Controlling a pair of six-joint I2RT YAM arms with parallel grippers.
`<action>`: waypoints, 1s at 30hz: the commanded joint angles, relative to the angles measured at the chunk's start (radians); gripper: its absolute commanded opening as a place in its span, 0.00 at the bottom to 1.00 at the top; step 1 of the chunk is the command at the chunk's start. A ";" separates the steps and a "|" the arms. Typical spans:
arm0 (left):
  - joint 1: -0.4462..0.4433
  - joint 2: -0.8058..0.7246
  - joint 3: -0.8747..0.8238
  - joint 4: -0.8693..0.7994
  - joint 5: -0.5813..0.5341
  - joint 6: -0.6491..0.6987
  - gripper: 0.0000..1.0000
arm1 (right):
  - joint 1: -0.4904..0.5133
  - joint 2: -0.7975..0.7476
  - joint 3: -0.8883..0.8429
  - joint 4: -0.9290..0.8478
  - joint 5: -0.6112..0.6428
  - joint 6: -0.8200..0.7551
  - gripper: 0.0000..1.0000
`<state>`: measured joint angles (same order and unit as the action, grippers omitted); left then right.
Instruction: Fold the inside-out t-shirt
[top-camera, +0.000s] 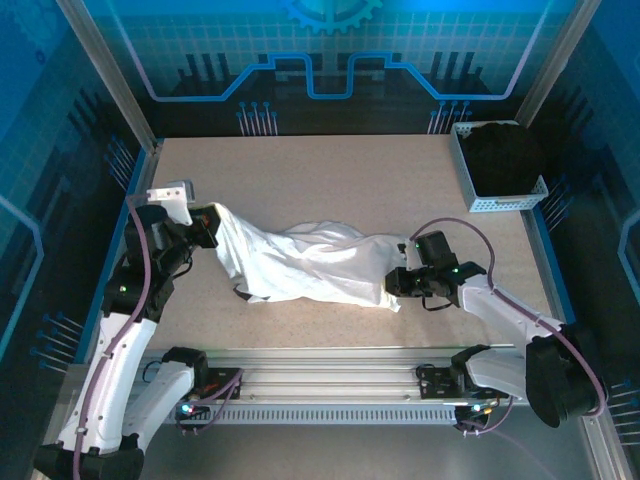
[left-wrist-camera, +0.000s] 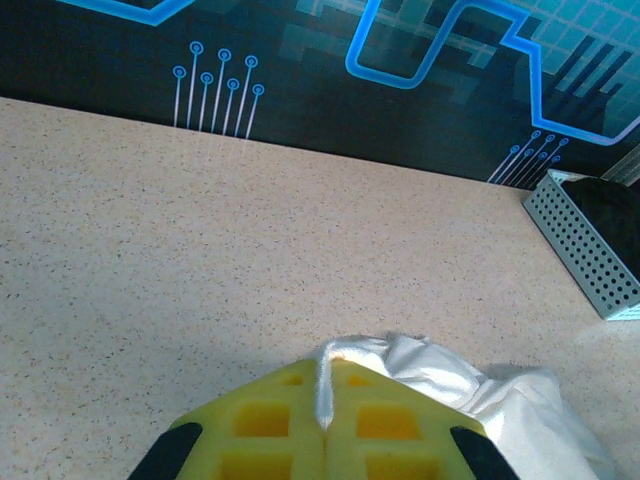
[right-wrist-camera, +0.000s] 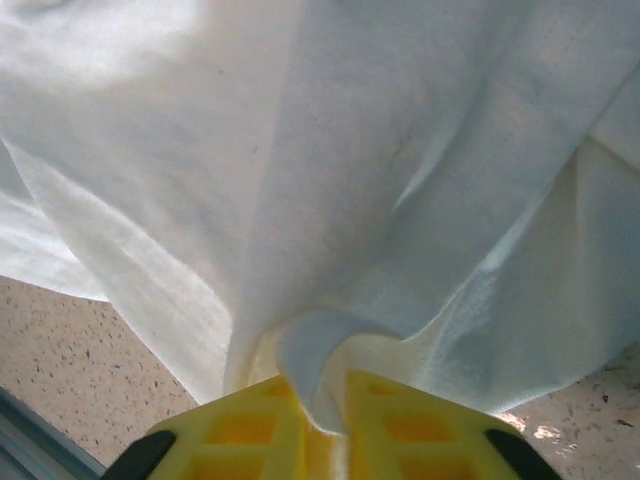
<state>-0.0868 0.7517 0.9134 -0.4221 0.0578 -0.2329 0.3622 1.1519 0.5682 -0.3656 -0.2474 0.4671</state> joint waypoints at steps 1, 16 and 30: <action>0.012 -0.003 -0.008 0.019 0.021 0.019 0.00 | -0.019 -0.043 0.036 -0.027 -0.009 -0.023 0.13; 0.043 0.009 0.006 0.016 0.031 -0.013 0.00 | -0.129 -0.192 0.091 -0.081 -0.070 -0.146 0.00; 0.314 0.222 0.453 0.014 0.225 -0.330 0.00 | -0.341 -0.093 0.707 -0.071 -0.215 -0.093 0.00</action>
<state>0.1638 0.9398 1.2095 -0.4461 0.1955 -0.4458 0.0578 1.0443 1.1145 -0.4355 -0.4316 0.3660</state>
